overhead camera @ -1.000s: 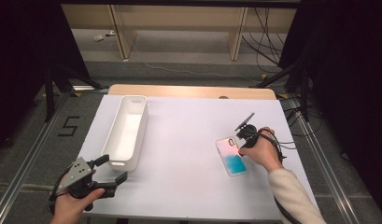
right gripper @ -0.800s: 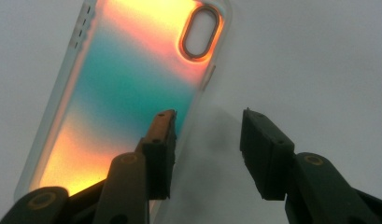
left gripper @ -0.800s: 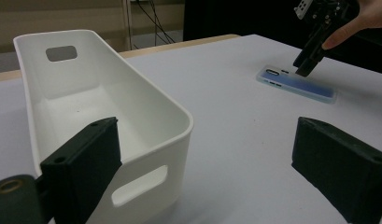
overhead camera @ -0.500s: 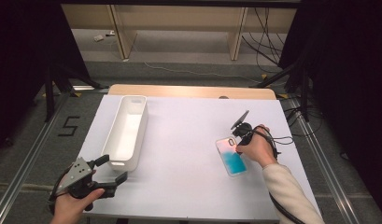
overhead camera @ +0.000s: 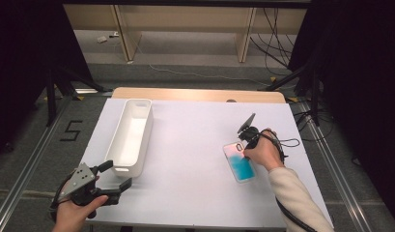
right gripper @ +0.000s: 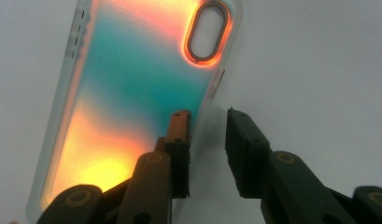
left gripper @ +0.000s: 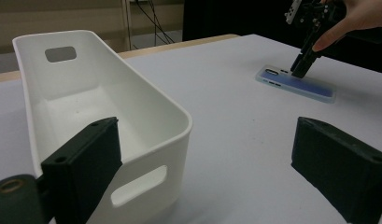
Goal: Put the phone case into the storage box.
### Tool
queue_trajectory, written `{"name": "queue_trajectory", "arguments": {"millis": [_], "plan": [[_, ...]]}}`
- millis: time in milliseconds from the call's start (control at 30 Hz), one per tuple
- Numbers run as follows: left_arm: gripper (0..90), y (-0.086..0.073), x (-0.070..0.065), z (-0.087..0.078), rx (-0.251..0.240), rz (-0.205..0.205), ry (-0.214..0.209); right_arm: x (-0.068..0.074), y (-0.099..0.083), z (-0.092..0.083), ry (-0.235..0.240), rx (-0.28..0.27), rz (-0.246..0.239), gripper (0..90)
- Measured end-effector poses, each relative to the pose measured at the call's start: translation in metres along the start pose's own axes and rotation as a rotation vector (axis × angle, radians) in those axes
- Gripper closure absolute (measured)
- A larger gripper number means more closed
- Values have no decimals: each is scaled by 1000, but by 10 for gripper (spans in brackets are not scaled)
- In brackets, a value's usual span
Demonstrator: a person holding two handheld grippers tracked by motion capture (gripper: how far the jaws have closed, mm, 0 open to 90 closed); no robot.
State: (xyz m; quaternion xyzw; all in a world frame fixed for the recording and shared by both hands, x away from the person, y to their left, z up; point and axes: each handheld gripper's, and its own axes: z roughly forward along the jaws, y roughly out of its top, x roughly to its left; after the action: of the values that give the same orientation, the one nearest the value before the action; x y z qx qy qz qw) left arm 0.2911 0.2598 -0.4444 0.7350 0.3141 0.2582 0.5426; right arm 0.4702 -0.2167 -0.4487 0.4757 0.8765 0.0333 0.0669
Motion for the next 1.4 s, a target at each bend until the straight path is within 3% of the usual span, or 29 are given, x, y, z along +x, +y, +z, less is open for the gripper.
{"name": "queue_trajectory", "arguments": {"millis": [100,167,200,233,267,300,400,533,667,1000,1400], "plan": [[76,0,1,0,0,17,0,0,1,1,2,11,4,741],[77,0,-2,-1,7,-27,10,1,2,1,3,6,44,758],[77,0,-2,-1,7,-24,9,1,2,2,0,5,41,765],[77,0,1,0,0,13,-3,1,2,2,0,5,41,765],[77,0,0,-1,4,1,6,2,2,1,10,13,74,770],[77,0,1,0,0,18,-2,3,3,0,17,33,95,781],[77,0,1,0,0,21,-1,2,3,1,9,27,108,784],[77,1,2,0,0,29,-3,4,5,0,14,59,147,786],[77,1,1,0,0,29,-2,3,6,1,8,43,144,799],[78,1,2,0,0,34,-3,5,8,0,20,81,212,835],[78,1,1,0,0,33,-3,6,9,0,15,91,230,856]]}}
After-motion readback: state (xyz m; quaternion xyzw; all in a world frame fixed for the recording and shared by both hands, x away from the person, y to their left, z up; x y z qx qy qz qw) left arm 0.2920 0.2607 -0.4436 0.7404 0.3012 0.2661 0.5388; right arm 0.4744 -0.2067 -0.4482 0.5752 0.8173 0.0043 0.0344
